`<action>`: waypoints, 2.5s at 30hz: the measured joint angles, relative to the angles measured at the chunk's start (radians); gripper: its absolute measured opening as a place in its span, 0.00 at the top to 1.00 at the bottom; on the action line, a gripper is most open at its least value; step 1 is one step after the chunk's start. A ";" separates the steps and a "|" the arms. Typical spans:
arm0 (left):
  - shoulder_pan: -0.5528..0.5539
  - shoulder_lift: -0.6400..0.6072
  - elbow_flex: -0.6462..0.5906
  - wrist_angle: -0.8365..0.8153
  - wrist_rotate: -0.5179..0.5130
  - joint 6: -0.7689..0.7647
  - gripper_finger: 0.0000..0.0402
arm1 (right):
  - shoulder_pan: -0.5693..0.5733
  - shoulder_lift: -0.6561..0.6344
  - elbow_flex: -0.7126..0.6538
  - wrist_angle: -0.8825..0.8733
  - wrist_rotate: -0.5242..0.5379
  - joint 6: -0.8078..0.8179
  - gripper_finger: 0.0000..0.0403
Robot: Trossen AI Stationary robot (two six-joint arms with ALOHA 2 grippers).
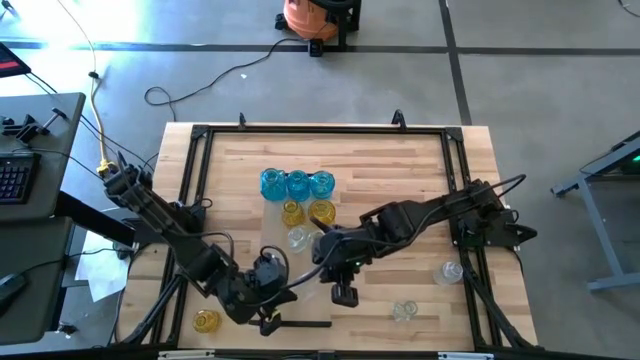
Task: Sort vases onto shelf
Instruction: Put the top transparent vase on the shelf to align with the other transparent vases
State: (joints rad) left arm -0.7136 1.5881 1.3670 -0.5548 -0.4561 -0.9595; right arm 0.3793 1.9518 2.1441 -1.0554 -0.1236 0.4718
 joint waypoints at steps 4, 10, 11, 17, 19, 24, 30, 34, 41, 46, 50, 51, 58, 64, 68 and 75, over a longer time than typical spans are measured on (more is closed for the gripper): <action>-0.001 0.003 0.000 -0.027 -0.017 -0.007 1.00 | 0.000 0.000 0.000 -0.020 0.000 0.016 0.98; 0.002 0.000 0.000 -0.062 -0.024 0.000 1.00 | 0.001 0.000 0.000 -0.028 -0.007 0.018 0.98; 0.004 0.000 0.000 -0.068 -0.024 0.000 1.00 | 0.001 0.000 0.000 -0.029 -0.007 0.018 0.98; 0.006 0.000 0.000 -0.071 -0.023 0.017 0.94 | 0.001 0.000 0.000 -0.031 -0.007 0.018 0.98; 0.006 0.000 0.000 -0.070 -0.023 0.024 0.90 | 0.001 0.000 0.000 -0.031 -0.007 0.018 0.98; 0.006 0.000 0.000 -0.070 -0.042 0.028 0.77 | 0.000 0.000 0.000 -0.032 -0.006 0.018 0.98; 0.009 0.000 0.000 -0.085 -0.053 0.022 0.64 | 0.001 0.000 0.002 -0.027 -0.009 0.017 0.98; 0.028 0.000 0.000 -0.087 -0.029 0.022 0.60 | 0.001 0.000 0.002 -0.033 -0.009 0.017 0.98; 0.066 0.040 0.000 -0.063 0.061 0.032 0.65 | 0.001 0.000 0.000 -0.049 -0.009 0.017 0.98; 0.081 0.078 0.000 -0.014 0.118 0.077 0.73 | 0.002 0.000 0.000 -0.063 -0.016 0.017 0.98; 0.085 0.087 0.000 -0.020 0.122 0.076 0.77 | 0.000 0.000 0.000 -0.052 -0.003 0.019 0.98; 0.086 0.090 -0.003 -0.025 0.121 0.075 0.78 | 0.000 -0.001 0.002 -0.041 -0.002 0.019 0.98; 0.095 0.090 -0.003 -0.024 0.130 0.074 0.81 | -0.001 -0.003 0.003 -0.021 -0.013 0.012 0.98; 0.098 0.090 -0.003 -0.017 0.158 0.047 0.82 | -0.001 -0.003 0.003 -0.029 -0.020 -0.001 0.98; 0.086 0.084 -0.003 0.008 0.163 0.045 0.82 | 0.000 -0.003 0.003 -0.028 -0.034 -0.004 0.96; 0.053 0.062 0.047 -0.026 0.150 0.043 0.82 | 0.001 -0.006 0.005 -0.026 -0.037 -0.029 0.97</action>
State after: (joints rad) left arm -0.6607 1.6499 1.4140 -0.5805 -0.3063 -0.9165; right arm 0.3801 1.9461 2.1494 -1.0816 -0.1604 0.4430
